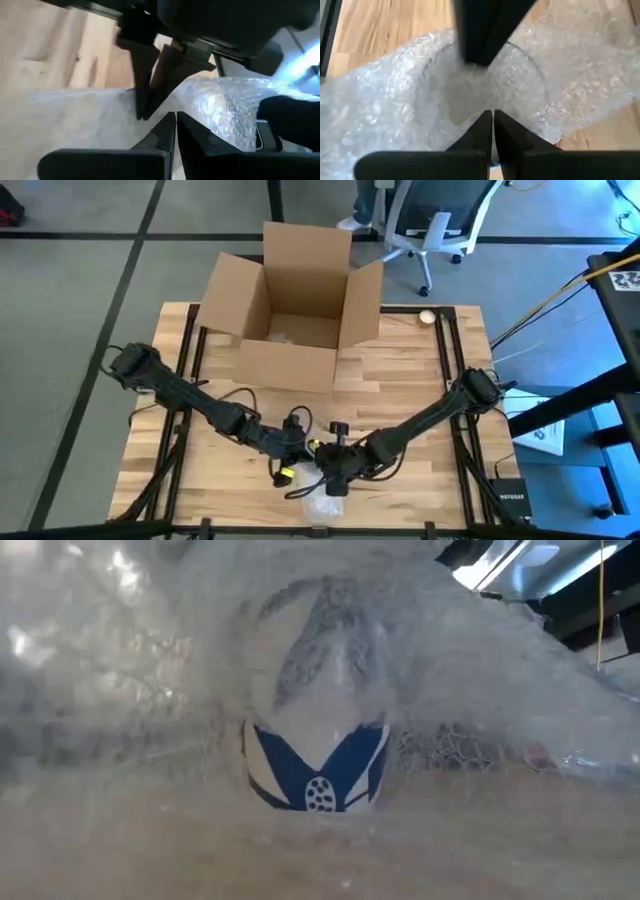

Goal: Wrap mug
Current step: Wrap the white mug with transparent bubble wrap

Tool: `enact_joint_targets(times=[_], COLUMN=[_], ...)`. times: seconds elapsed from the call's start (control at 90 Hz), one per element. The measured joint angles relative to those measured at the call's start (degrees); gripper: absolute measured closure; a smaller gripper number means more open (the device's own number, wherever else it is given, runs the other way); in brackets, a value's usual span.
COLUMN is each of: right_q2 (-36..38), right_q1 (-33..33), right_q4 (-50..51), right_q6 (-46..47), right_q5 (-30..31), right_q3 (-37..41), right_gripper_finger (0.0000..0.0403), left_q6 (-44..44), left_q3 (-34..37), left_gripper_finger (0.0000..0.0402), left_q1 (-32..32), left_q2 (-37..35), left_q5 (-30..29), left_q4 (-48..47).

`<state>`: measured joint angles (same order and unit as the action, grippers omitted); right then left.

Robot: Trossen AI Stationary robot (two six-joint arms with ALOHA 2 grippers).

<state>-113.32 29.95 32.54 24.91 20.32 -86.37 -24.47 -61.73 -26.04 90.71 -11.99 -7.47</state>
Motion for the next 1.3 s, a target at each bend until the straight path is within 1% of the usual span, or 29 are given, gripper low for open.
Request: enact_joint_targets(times=[0.067, 0.111, 0.2, 0.244, 0.289, 0.356, 0.411, 0.456, 0.5, 0.556, 0.611, 0.689, 0.778, 0.911, 1.033, 1.144, 1.222, 1.3], right_q2=[0.0, 0.0, 0.0, 0.0, 0.0, 0.0, 0.0, -0.01, -0.02, -0.02, -0.02, -0.02, -0.02, -0.02, -0.02, -0.02, -0.02, -0.02], right_q1=[0.0, 0.0, 0.0, 0.0, 0.0, 0.0, 0.0, 0.0, 0.0, 0.0, 0.0, 0.0, 0.02, 0.0, 0.02, 0.0, -0.02, -0.02], right_q4=[-0.07, -0.07, -0.11, -0.16, -0.18, -0.35, -0.48, -0.65, -0.77, -0.8, -0.81, -0.84, -0.84, -0.92, -1.01, -1.05, -1.15, -1.12], right_q6=[-0.04, -0.05, -0.07, -0.07, -0.08, -0.09, -0.1, -0.11, -0.11, -0.11, -0.11, -0.11, -0.11, -0.19, -0.89, -0.92, -0.92, -0.9], right_q5=[-0.01, 0.0, 0.0, 0.02, 0.01, 0.02, 0.04, 0.03, 0.02, 0.0, -0.01, -0.03, -0.07, -0.07, -0.05, -0.07, -0.14, -0.25], right_q3=[0.0, 0.0, 0.0, 0.0, 0.0, 0.0, 0.0, 0.0, 0.0, 0.0, 0.0, 0.0, 0.0, 0.0, 0.0, 0.0, -0.02, -0.02], right_gripper_finger=[0.0398, 0.0398, 0.0398, 0.0398, 0.0398, 0.0398, 0.0398, 0.0398, 0.0398, 0.0398, 0.0398, 0.0398, 0.0398, 0.0398, 0.0398, 0.0398, 0.0398, 0.0398], left_q6=[-0.38, -1.09, -5.29, -6.72, -7.6, -7.79, -7.17, -6.04, -4.51, -2.29, -1.07, 0.04, 1.15, 1.03, 0.94, 0.7, -0.44, -1.84], left_q3=[-0.04, -0.11, 0.22, 1.38, 3.05, 6.1, 8.53, 9.82, 10.44, 10.64, 10.64, 10.58, 9.93, 9.6, 9.62, 9.62, 9.45, 9.08], left_gripper_finger=[0.0401, 0.0401, 0.0401, 0.0401, 0.0401, 0.0401, 0.0401, 0.0401, 0.0401, 0.0401, 0.0401, 0.0401, 0.0401, 0.0401, 0.0401, 0.0401, 0.0401, 0.0402], left_q1=[-0.18, -0.22, 0.17, 0.77, 1.8, 3.28, 4.57, 5.28, 5.7, 5.67, 4.78, 3.02, 1.11, -1.22, -2.1, -1.99, -1.99, -1.99], left_q2=[-2.48, -3.8, -4.46, -4.25, -3.67, -2.39, -0.88, 0.32, 1.33, 2.14, 2.3, 1.92, 1.44, 1.41, 1.83, 4.92, 7.96, 9.52], left_q5=[-5.19, -10.51, -21.97, -25.11, -26.02, -25.54, -23.07, -19.4, -14.52, -9.17, -6.36, -5.98, -4.82, -4.5, -4.72, -4.73, -4.64, -4.66], left_q4=[-5.41, -9.8, -18.2, -20.07, -20.15, -15.9, -9.78, -3.8, 2.35, 8.04, 12.61, 17.35, 20.47, 20.38, 20.41, 21.42, 23.93, 24.8])
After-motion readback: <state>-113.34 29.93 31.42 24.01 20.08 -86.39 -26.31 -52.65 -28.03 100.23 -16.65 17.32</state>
